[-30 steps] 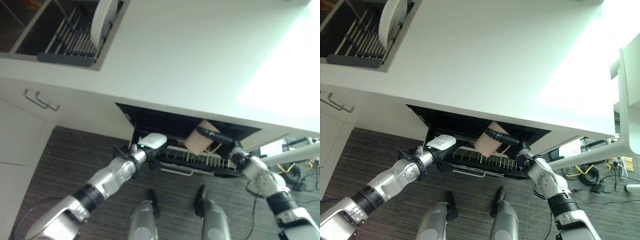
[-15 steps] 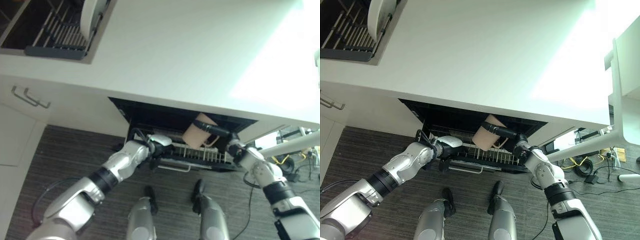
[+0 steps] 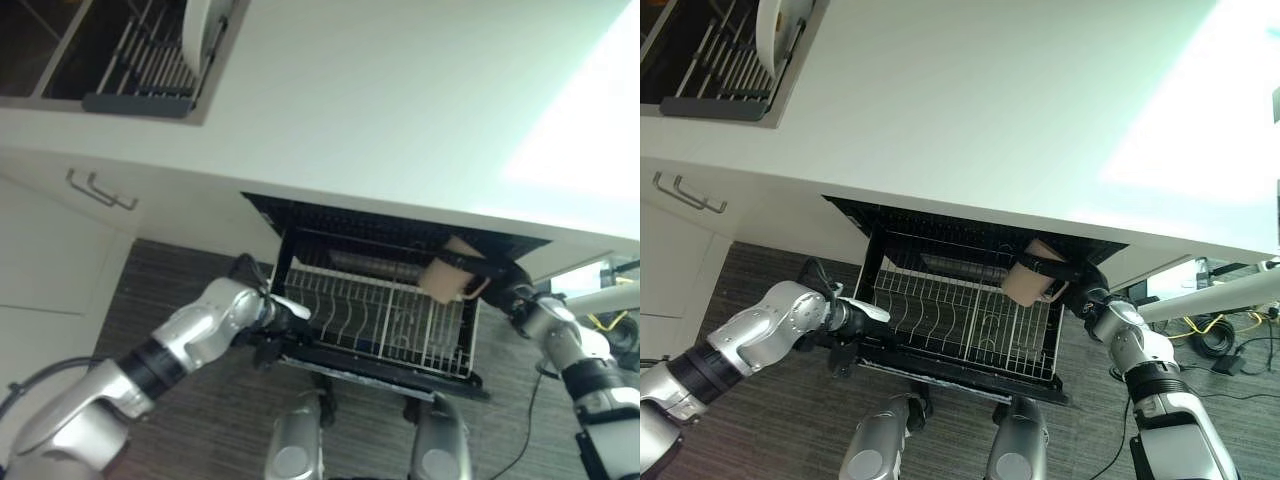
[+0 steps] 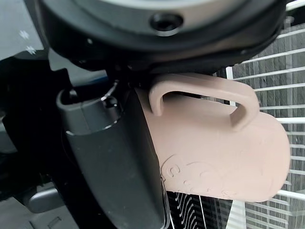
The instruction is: Place the dishes in the dishwasher.
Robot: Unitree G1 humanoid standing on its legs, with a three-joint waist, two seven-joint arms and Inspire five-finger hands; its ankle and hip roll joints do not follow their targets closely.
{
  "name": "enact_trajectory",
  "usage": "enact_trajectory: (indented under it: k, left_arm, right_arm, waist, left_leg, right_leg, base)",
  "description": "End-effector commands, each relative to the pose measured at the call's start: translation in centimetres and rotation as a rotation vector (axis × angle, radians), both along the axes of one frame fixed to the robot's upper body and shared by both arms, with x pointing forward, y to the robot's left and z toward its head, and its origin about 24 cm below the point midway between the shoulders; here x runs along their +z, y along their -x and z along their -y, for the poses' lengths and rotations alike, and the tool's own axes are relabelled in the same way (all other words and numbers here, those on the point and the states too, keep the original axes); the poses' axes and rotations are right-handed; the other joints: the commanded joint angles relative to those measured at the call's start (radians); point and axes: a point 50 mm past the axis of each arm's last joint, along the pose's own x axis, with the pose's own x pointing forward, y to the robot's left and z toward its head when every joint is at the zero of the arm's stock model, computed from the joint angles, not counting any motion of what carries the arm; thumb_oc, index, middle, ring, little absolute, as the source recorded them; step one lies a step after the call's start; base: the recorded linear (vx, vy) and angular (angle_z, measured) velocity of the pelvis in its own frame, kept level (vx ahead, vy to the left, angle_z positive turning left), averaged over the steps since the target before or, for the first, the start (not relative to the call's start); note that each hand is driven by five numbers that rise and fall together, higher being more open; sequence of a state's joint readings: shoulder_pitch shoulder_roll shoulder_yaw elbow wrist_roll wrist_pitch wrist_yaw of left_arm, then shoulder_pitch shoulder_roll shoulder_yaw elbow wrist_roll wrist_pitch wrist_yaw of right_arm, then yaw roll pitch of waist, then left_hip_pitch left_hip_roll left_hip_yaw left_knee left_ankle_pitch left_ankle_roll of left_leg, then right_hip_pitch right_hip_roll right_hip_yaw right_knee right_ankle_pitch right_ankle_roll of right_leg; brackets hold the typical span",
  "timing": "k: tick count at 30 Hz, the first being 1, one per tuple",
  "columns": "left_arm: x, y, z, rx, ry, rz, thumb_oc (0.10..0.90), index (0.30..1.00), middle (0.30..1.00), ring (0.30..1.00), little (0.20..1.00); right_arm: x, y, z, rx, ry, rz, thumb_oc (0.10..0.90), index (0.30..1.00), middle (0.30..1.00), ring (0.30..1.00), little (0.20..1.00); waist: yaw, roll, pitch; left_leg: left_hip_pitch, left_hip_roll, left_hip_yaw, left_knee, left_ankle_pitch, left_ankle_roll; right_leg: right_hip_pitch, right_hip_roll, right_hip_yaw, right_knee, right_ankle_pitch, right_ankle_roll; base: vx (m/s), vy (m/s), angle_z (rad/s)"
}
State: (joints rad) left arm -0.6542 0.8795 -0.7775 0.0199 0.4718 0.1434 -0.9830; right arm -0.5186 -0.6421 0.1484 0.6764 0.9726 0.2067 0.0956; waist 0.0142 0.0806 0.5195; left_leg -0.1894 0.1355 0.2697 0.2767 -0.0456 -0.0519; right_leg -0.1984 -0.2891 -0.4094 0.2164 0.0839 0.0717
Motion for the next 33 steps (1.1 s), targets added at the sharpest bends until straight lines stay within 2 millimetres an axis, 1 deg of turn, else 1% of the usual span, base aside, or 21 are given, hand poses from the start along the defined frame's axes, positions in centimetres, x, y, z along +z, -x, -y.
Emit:
enact_trajectory:
  k: [1,2,4,5,6,7,8,10,14,18,20,24,27,29,30,31,33]
  left_arm:
    - [-1.4,2.5,0.4,-0.083,0.046,-0.112,0.800,0.900,0.900,0.900,0.900]
    - [-0.5,2.1,0.4,-0.081,0.072,-0.081,0.800,0.900,0.900,0.900,0.900]
    - [0.1,1.9,0.4,-0.076,0.086,-0.064,0.800,0.900,0.900,0.900,0.900]
    - [0.8,1.6,0.3,-0.068,0.101,-0.033,0.800,0.900,0.900,0.900,0.900]
    - [1.4,1.4,0.2,-0.063,0.123,-0.003,0.800,0.900,0.900,0.900,0.900]
    - [1.7,1.3,0.0,-0.055,0.135,0.016,0.800,0.900,0.900,0.900,0.900]
    - [1.8,1.3,-0.1,-0.052,0.138,0.018,0.800,0.900,0.900,0.900,0.900]
    - [2.2,1.0,-0.2,-0.030,0.165,0.039,0.800,0.900,0.900,0.900,0.900]
    - [2.7,0.8,-0.5,-0.002,0.208,0.085,0.800,0.900,0.900,0.900,0.900]
    - [2.9,1.0,-1.1,0.023,0.261,0.133,0.800,0.900,0.900,0.900,0.900]
    - [2.8,1.1,-1.2,0.025,0.268,0.145,0.800,0.900,0.900,0.900,0.900]
    - [2.8,1.2,-1.6,0.034,0.282,0.174,0.800,0.900,0.900,0.900,0.900]
    - [2.7,1.3,-1.7,0.045,0.289,0.188,0.800,0.900,0.900,0.900,0.900]
    - [2.6,1.4,-2.0,0.041,0.289,0.212,0.800,0.900,0.900,0.900,0.900]
    - [2.8,1.4,-2.0,0.033,0.308,0.231,0.800,0.900,0.900,0.900,0.900]
    - [3.1,1.4,-2.1,0.043,0.346,0.249,0.800,0.900,0.900,0.900,0.900]
    - [3.5,1.6,-2.3,0.050,0.358,0.271,0.800,0.900,0.900,0.900,0.900]
  right_arm:
    - [6.4,-1.5,1.7,-0.021,0.052,0.268,0.400,0.300,0.300,0.300,0.300]
    - [5.7,-1.4,1.7,-0.013,0.065,0.252,0.400,0.300,0.300,0.300,0.300]
    - [5.4,-1.4,1.5,0.000,0.068,0.245,0.400,0.300,0.300,0.300,0.300]
    - [5.0,-1.4,1.0,0.037,0.076,0.242,0.400,0.300,0.300,0.300,0.300]
    - [4.6,-1.5,-0.1,0.073,0.074,0.246,0.400,0.300,0.300,0.300,0.300]
    - [4.5,-1.5,-0.8,0.098,0.083,0.248,0.400,0.300,0.300,0.300,0.300]
    - [4.5,-1.5,-1.0,0.102,0.086,0.248,0.400,0.300,0.300,0.300,0.300]
    - [4.4,-1.6,-2.0,0.117,0.119,0.248,0.400,0.300,0.300,0.300,0.300]
    - [3.7,-1.4,-2.6,0.123,0.158,0.238,0.400,0.300,0.300,0.300,0.300]
    - [1.7,-0.3,-3.3,0.144,0.176,0.224,0.400,0.300,0.300,0.300,0.300]
    - [1.5,0.0,-3.7,0.163,0.201,0.236,0.400,0.300,0.300,0.300,0.300]
    - [1.3,0.5,-4.4,0.199,0.349,0.249,0.400,0.300,0.300,0.300,0.300]
    - [0.5,1.3,-4.3,0.207,0.410,0.252,0.400,0.300,0.300,0.300,0.300]
    - [0.1,1.8,-3.7,0.199,0.461,0.262,0.400,0.300,0.300,0.300,0.300]
    - [-0.1,2.0,-3.3,0.183,0.466,0.260,0.400,0.300,0.300,0.300,0.300]
    - [-0.5,2.3,-2.5,0.153,0.450,0.235,0.400,0.300,0.300,0.300,0.300]
    - [-1.1,2.9,-1.9,0.151,0.441,0.211,0.400,0.300,0.300,0.300,0.300]
  waist:
    - [0.031,-0.012,-0.022]
    - [0.033,-0.009,-0.020]
    - [0.036,-0.006,-0.018]
    - [0.039,-0.003,-0.016]
    - [0.042,0.000,-0.015]
    - [0.041,0.000,-0.017]
    - [0.041,0.000,-0.017]
    - [0.043,0.002,-0.019]
    - [0.045,0.005,-0.021]
    - [0.045,0.012,-0.017]
    - [0.045,0.013,-0.018]
    - [0.042,0.011,-0.019]
    - [0.039,0.012,-0.022]
    - [0.037,0.013,-0.022]
    - [0.037,0.014,-0.023]
    - [0.035,0.014,-0.022]
    - [0.032,0.013,-0.023]
  left_leg:
    - [-0.014,0.044,-0.008,0.023,-0.030,-0.028]
    - [-0.018,0.045,-0.009,0.023,-0.031,-0.027]
    - [-0.023,0.046,-0.007,0.023,-0.030,-0.026]
    - [-0.028,0.045,-0.010,0.023,-0.029,-0.025]
    - [-0.031,0.042,-0.012,0.023,-0.030,-0.024]
    - [-0.034,0.040,-0.013,0.023,-0.030,-0.022]
    - [-0.034,0.040,-0.013,0.023,-0.030,-0.022]
    - [-0.040,0.038,-0.013,0.023,-0.030,-0.021]
    - [-0.045,0.037,-0.015,0.023,-0.031,-0.018]
    - [-0.055,0.036,-0.014,0.023,-0.031,-0.015]
    - [-0.057,0.034,-0.015,0.023,-0.031,-0.014]
    - [-0.063,0.031,-0.016,0.023,-0.034,-0.011]
    - [-0.067,0.032,-0.015,0.023,-0.033,-0.010]
    - [-0.067,0.032,-0.014,0.023,-0.034,-0.009]
    - [-0.068,0.032,-0.014,0.023,-0.034,-0.009]
    - [-0.069,0.034,-0.011,0.023,-0.035,-0.008]
    - [-0.070,0.036,-0.010,0.023,-0.036,-0.009]
  right_leg:
    - [0.031,-0.048,0.065,0.084,-0.134,0.130]
    - [0.027,-0.047,0.064,0.084,-0.133,0.129]
    - [0.023,-0.047,0.061,0.084,-0.132,0.128]
    - [0.019,-0.047,0.060,0.084,-0.130,0.126]
    - [0.013,-0.046,0.062,0.085,-0.130,0.126]
    - [0.008,-0.045,0.065,0.087,-0.130,0.125]
    - [0.007,-0.045,0.066,0.087,-0.130,0.125]
    - [0.000,-0.043,0.069,0.088,-0.131,0.122]
    - [-0.006,-0.040,0.071,0.088,-0.132,0.118]
    - [-0.020,-0.038,0.076,0.095,-0.137,0.113]
    - [-0.022,-0.037,0.078,0.097,-0.139,0.113]
    - [-0.035,-0.035,0.085,0.104,-0.143,0.113]
    - [-0.040,-0.030,0.090,0.104,-0.145,0.111]
    - [-0.040,-0.028,0.092,0.103,-0.146,0.111]
    - [-0.040,-0.028,0.093,0.103,-0.147,0.112]
    - [-0.044,-0.030,0.091,0.106,-0.147,0.113]
    - [-0.046,-0.030,0.091,0.109,-0.150,0.114]
  base:
    - [-0.04,-0.017,0.08]
    - [-0.04,-0.012,0.04]
    - [-0.05,-0.008,0.05]
    - [-0.06,-0.013,0.06]
    - [-0.06,-0.011,0.03]
    - [-0.03,-0.001,-0.01]
    - [0.00,0.000,0.00]
    - [0.00,0.000,0.00]
    - [0.00,0.000,0.00]
    - [-0.03,0.028,-0.03]
    - [0.00,0.000,0.00]
    - [0.00,0.000,0.00]
    - [-0.02,0.031,-0.05]
    - [-0.01,0.012,-0.02]
    - [0.00,0.000,0.00]
    - [0.00,0.000,0.00]
    - [0.00,0.000,0.00]
